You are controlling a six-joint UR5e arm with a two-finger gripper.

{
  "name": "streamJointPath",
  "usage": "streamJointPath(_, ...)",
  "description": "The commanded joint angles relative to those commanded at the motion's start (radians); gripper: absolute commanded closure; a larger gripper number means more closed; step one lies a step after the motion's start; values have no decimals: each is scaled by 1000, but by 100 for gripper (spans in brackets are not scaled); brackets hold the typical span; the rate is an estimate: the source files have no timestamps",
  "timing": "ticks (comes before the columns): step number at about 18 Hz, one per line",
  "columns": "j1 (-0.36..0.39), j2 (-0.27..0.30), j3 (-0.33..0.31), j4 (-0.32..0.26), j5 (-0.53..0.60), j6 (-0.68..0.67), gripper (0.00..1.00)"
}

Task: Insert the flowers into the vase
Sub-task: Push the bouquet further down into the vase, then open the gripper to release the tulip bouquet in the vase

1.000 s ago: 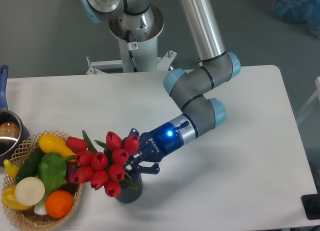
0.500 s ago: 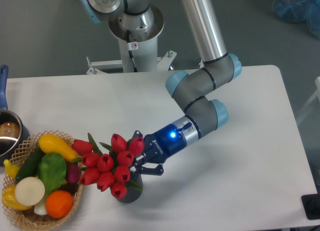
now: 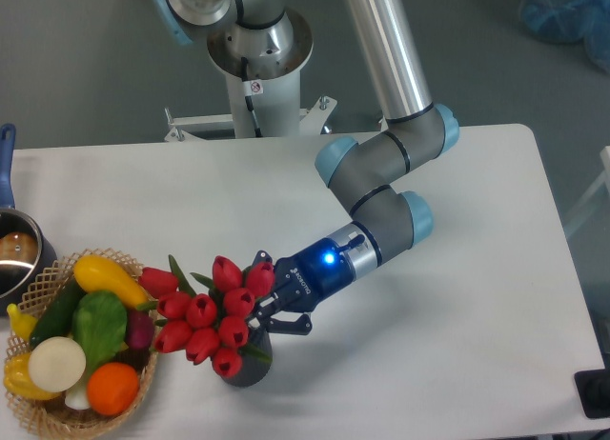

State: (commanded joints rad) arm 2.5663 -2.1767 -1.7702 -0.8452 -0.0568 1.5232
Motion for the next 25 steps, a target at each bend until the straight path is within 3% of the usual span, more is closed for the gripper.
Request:
streamJointPath(9, 3, 2, -5, 0, -2, 14, 73)
streamJointPath(20, 6, 2, -8, 0, -2, 20, 69)
streamJointPath(25, 6, 2, -9, 0, -2, 26, 62)
